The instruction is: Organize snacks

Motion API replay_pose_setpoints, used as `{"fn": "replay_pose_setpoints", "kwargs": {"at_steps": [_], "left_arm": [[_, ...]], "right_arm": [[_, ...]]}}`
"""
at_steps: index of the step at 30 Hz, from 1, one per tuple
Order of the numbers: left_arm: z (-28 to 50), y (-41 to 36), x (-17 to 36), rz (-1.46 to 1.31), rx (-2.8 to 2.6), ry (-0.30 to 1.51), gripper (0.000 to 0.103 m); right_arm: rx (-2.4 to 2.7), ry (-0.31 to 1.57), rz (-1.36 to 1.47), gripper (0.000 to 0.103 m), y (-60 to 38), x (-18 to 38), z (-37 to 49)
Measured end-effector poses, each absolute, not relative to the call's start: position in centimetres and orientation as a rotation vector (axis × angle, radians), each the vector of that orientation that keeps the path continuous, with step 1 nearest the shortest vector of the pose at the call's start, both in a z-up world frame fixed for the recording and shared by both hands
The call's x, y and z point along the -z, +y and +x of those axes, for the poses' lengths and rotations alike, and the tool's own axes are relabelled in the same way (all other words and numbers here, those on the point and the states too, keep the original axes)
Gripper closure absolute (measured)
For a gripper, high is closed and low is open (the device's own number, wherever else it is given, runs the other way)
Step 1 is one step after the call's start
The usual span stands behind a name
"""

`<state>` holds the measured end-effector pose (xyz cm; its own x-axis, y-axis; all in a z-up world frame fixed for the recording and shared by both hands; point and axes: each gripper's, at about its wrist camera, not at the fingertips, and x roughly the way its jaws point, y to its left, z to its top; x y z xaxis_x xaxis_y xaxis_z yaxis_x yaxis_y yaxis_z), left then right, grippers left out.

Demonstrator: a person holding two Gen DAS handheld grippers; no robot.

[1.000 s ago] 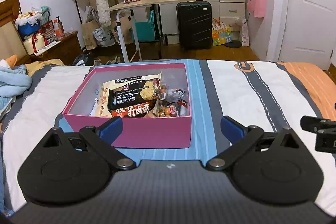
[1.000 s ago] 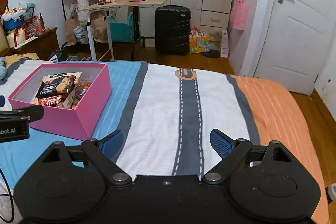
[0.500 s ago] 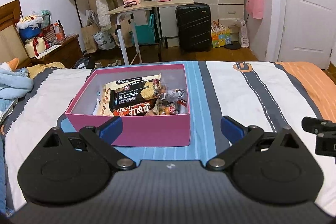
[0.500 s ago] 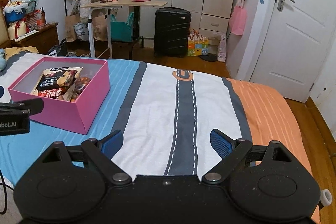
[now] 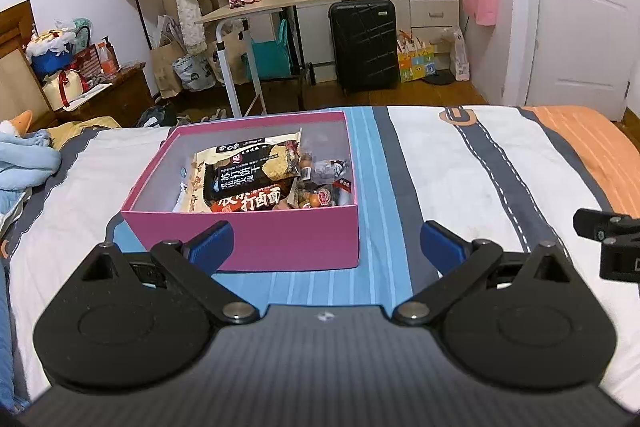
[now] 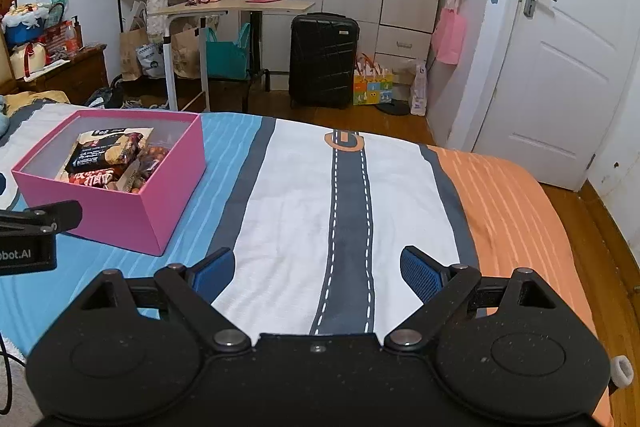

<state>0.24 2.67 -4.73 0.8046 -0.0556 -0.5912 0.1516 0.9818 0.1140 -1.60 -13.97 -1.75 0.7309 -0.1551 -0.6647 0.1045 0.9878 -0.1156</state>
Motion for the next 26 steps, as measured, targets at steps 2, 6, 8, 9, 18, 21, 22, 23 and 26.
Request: {"fn": "replay_pose_setpoints", "kwargs": {"at_steps": [2,6,8,9,18,21,22,23,26], "left_arm": [[0.26,2.69,4.66,0.159,0.118,0.626,0.002],[0.36,2.76,4.69,0.151,0.12,0.629,0.002],[0.35,2.84,4.7,0.151,0.121,0.629,0.002],[0.35,2.85,4.71,0.148,0.121,0.63,0.002],[0.51,2.78,5.04,0.141,0.133,0.634,0.002],[0.56,2.74,5.01,0.138,0.132,0.634,0.002],[0.58,2.67,5.03,0.14,0.133,0.634,0.002],[0.64,2.68,4.98,0.141,0.133,0.635,0.002],[0.71,2.6,5.02,0.14,0.139,0.647,0.002]], "right_arm": [[0.148,0.738,-0.068,0.011,-14.11,1.75,-1.57],[0.156,0.743,-0.064,0.011,-14.12,1.97,-1.55],[0.159,0.75,-0.066,0.011,-14.08,2.19,-1.45],[0.159,0.754,-0.067,0.011,-14.03,2.26,-1.34],[0.16,0.757,-0.068,0.011,-13.98,2.21,-1.25],[0.161,0.759,-0.067,0.011,-14.13,2.11,-1.24],[0.161,0.756,-0.067,0.011,-14.13,2.11,-1.28],[0.161,0.754,-0.066,0.011,-14.12,2.09,-1.32],[0.16,0.757,-0.066,0.011,-14.14,2.23,-1.33]]}}
